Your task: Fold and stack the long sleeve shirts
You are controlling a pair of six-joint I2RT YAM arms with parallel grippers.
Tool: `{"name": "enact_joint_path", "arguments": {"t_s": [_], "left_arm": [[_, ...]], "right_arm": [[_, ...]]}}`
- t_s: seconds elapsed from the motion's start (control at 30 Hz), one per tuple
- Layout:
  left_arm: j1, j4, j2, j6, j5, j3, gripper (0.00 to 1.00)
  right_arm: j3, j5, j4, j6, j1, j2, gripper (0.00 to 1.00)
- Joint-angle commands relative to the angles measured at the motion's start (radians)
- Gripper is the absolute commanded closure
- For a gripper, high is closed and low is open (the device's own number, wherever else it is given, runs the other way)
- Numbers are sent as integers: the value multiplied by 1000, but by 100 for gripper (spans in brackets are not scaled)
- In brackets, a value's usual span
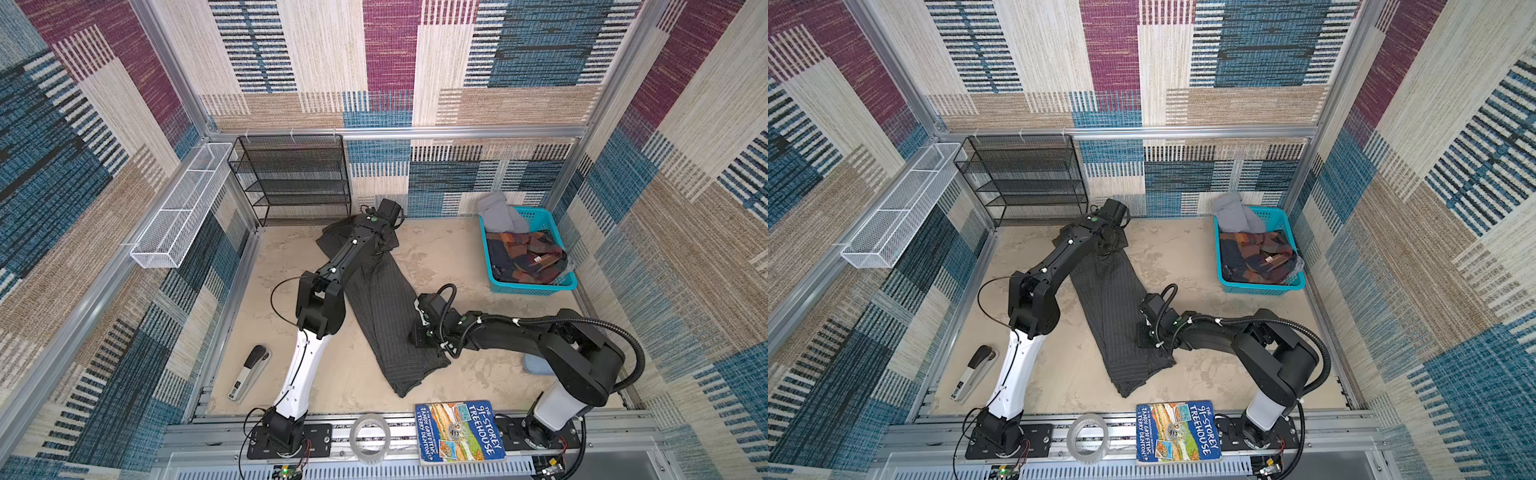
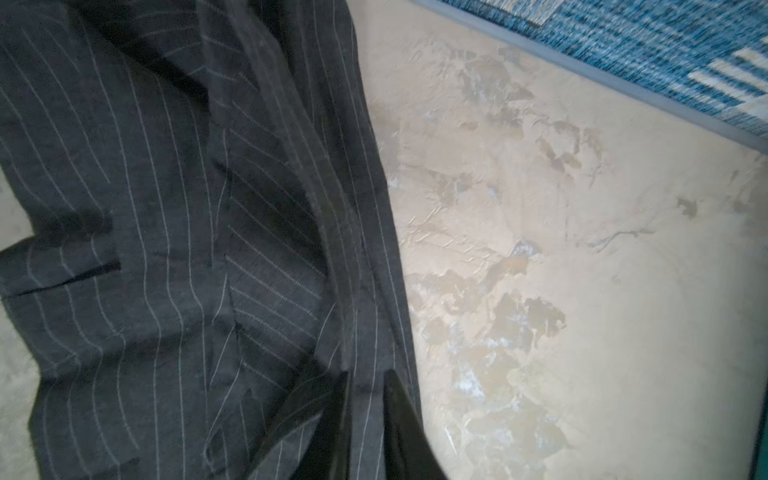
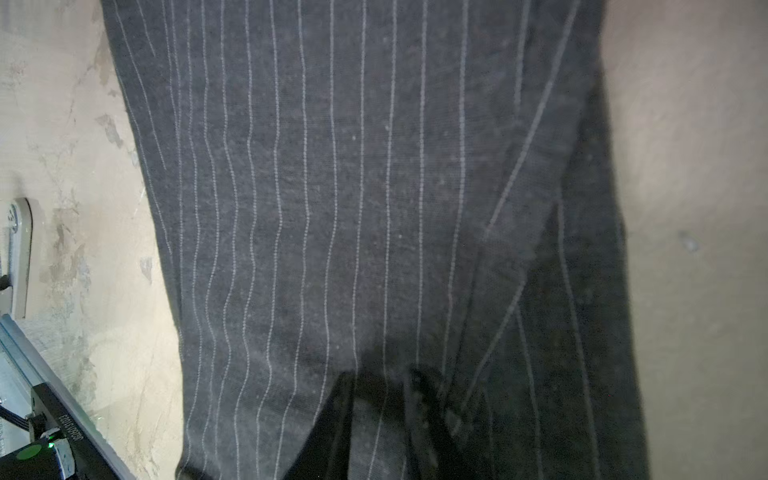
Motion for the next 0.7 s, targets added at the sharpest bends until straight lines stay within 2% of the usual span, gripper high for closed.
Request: {"name": "enact_joint_path", "arguments": {"t_s": [0.0, 0.07, 0.17, 0.5, 0.67], "left_arm": [[10, 15, 78, 13, -1, 86, 81], [23, -4, 126, -6, 11, 135, 81], [42, -19, 133, -18, -19, 115, 80], [70, 7, -29, 56, -115, -103, 55], [144, 41, -29, 42, -51, -181, 54]], "right_arm": [[7, 1, -58, 10, 1, 19, 74], [16, -1, -60, 10, 1, 33, 74], [30, -9, -60, 10, 1, 51, 74], [53, -5, -63, 9, 1, 93, 75], [49, 5, -74, 19, 1, 89, 75]]}}
